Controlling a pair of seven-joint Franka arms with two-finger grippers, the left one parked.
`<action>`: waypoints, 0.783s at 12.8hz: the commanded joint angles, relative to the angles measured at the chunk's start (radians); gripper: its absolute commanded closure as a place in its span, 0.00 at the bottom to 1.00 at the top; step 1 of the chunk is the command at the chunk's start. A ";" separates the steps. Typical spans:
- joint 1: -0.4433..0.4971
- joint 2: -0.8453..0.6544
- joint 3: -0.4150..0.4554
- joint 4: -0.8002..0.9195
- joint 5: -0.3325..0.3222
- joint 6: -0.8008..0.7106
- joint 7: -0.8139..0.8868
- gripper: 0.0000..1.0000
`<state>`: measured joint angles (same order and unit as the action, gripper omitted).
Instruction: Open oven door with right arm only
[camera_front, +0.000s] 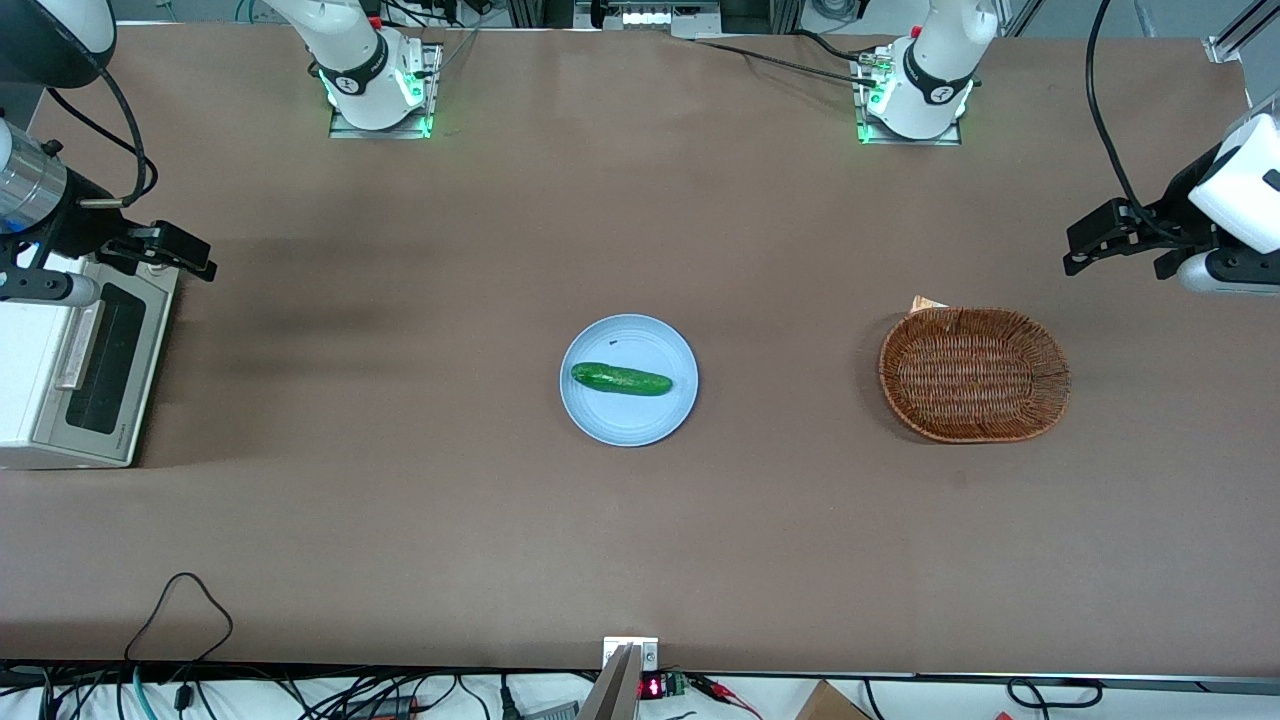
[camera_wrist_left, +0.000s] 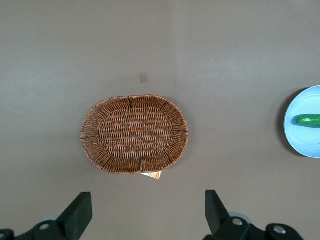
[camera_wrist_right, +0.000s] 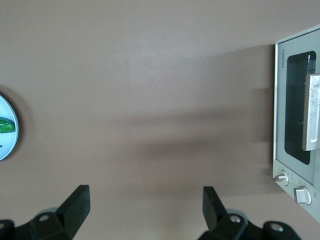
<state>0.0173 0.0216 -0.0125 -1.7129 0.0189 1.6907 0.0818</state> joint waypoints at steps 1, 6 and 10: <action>-0.002 0.012 0.008 0.029 0.016 -0.023 -0.002 0.00; -0.005 0.012 0.006 0.029 0.018 -0.031 -0.005 0.00; -0.007 0.012 0.006 0.029 0.019 -0.054 -0.007 0.00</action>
<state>0.0179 0.0217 -0.0099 -1.7127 0.0211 1.6671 0.0816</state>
